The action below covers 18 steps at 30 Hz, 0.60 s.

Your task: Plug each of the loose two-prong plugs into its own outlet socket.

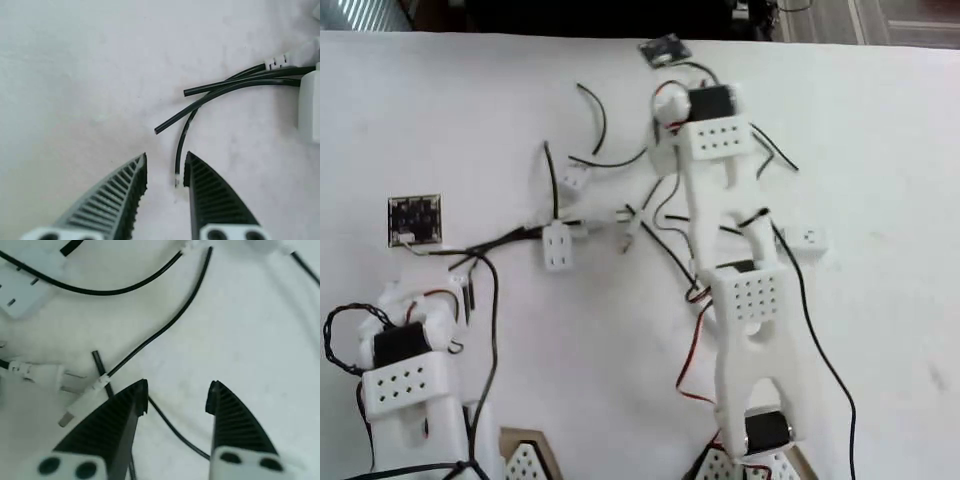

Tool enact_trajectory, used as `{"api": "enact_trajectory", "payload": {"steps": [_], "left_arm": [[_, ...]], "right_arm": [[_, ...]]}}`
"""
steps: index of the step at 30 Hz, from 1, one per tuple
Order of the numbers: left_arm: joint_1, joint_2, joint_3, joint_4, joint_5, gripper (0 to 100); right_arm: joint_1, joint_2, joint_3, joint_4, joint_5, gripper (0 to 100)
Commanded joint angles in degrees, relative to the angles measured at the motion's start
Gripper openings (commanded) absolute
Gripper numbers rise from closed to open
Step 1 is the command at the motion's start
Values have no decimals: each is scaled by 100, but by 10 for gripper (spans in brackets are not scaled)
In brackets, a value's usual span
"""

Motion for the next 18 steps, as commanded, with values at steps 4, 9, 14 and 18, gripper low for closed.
{"api": "enact_trajectory", "payload": {"steps": [4, 9, 14, 18], "left_arm": [[84, -136, -18, -114, 44, 139], [84, -136, -18, -114, 35, 139], [84, -136, -18, -114, 35, 139], [84, -136, -18, -114, 35, 139]], "right_arm": [[-664, -198, 677, 48, -1090, 183], [-945, -198, 1213, 48, -1846, 183], [-971, -127, 1433, 40, -2163, 183], [-971, -127, 1433, 40, -2207, 183]]}}
